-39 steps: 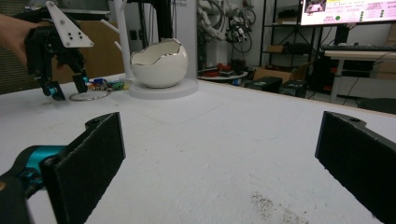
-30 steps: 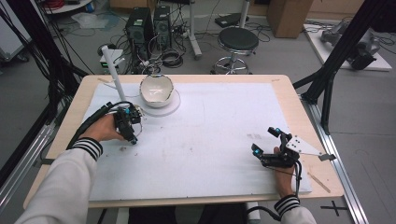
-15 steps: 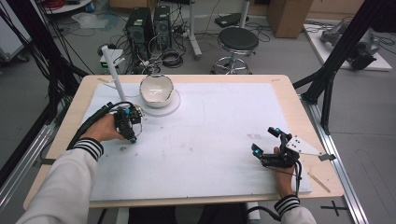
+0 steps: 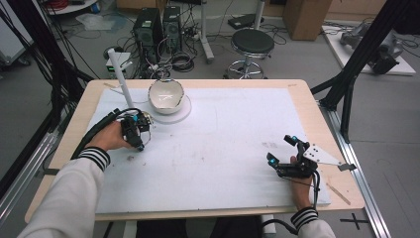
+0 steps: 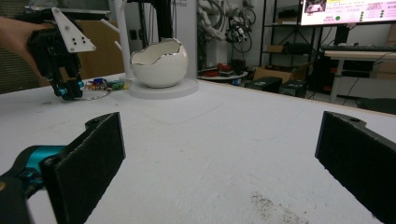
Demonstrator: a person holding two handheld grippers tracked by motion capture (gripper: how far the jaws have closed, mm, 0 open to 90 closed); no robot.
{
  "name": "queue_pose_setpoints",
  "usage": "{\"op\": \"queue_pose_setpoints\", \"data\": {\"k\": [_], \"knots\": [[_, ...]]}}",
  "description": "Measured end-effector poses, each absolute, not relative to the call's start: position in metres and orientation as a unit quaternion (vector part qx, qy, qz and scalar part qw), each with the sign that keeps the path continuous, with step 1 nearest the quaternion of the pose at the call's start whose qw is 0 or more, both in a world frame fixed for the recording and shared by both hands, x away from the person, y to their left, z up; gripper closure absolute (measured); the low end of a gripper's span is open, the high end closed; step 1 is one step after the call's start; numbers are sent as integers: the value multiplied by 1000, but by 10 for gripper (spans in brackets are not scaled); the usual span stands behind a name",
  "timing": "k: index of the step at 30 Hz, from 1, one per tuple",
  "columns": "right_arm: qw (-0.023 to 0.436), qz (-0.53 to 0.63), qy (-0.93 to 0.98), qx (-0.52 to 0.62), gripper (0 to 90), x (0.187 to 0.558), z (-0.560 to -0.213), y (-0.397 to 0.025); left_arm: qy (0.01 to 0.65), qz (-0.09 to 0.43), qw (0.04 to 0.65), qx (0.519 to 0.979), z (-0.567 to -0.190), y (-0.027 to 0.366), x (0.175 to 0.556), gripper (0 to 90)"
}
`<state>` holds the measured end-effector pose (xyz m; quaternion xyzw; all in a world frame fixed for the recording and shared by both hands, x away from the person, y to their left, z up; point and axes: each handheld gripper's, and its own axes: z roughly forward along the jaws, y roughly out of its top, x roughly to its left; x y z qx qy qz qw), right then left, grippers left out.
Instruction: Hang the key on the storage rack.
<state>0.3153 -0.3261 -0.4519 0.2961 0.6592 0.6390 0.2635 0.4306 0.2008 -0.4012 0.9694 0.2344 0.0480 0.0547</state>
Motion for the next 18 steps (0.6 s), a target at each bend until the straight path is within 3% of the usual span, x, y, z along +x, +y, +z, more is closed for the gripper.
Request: {"op": "queue_pose_setpoints", "data": {"k": [18], "knots": [[263,639,659,296,10,315,-452,-326,229,56,49,971,-402,199,431,785]]}}
